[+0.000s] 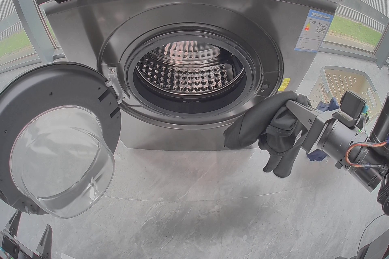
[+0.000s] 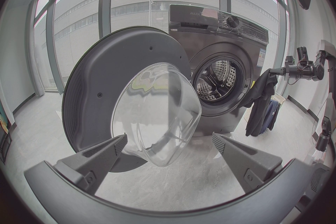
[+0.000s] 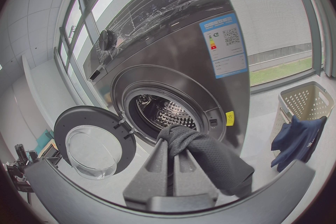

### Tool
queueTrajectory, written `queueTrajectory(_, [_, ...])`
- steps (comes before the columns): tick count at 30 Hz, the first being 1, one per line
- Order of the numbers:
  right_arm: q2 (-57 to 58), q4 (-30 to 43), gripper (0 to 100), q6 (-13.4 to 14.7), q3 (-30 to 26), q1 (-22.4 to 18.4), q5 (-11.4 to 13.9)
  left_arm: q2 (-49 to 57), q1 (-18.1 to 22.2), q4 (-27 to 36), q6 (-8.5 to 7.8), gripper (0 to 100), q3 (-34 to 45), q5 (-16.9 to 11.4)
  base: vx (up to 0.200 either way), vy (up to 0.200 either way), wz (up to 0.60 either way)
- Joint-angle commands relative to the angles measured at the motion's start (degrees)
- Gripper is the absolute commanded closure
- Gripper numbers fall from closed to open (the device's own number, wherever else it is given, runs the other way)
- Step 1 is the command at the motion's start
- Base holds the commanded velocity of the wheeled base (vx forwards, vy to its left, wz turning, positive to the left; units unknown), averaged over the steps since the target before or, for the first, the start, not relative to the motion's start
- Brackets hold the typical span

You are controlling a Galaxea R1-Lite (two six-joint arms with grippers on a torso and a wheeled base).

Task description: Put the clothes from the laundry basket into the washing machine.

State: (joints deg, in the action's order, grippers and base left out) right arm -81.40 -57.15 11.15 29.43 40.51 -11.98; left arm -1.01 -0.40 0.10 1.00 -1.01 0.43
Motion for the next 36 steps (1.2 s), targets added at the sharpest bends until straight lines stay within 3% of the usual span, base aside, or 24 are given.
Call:
queueTrajectory(1, [-2.8,-0.1,100,0.6,1.2,1.3,0.0,1.0,0.2,0.1,-0.47,0,1.0,-0.1,0.000,0.000,0.00])
queueTrajectory(18, [-8.3,-0.3,100,1.9,4.5,3.3,0.0,1.0,0.3,0.0,-0.47,0,1.0,-0.3,0.000,0.000,0.00])
queueTrajectory(32, [-14.0,-5.6,100,2.7,7.5,5.3,-0.1,1.0,0.3,-0.2,-2.14,0,1.0,-1.7,0.000,0.000,0.00])
queueTrajectory(36, [-14.6,-5.6,100,2.8,8.5,5.5,-0.1,-0.2,0.5,-3.5,-1.18,0,-4.0,-2.0,0.000,0.000,0.00])
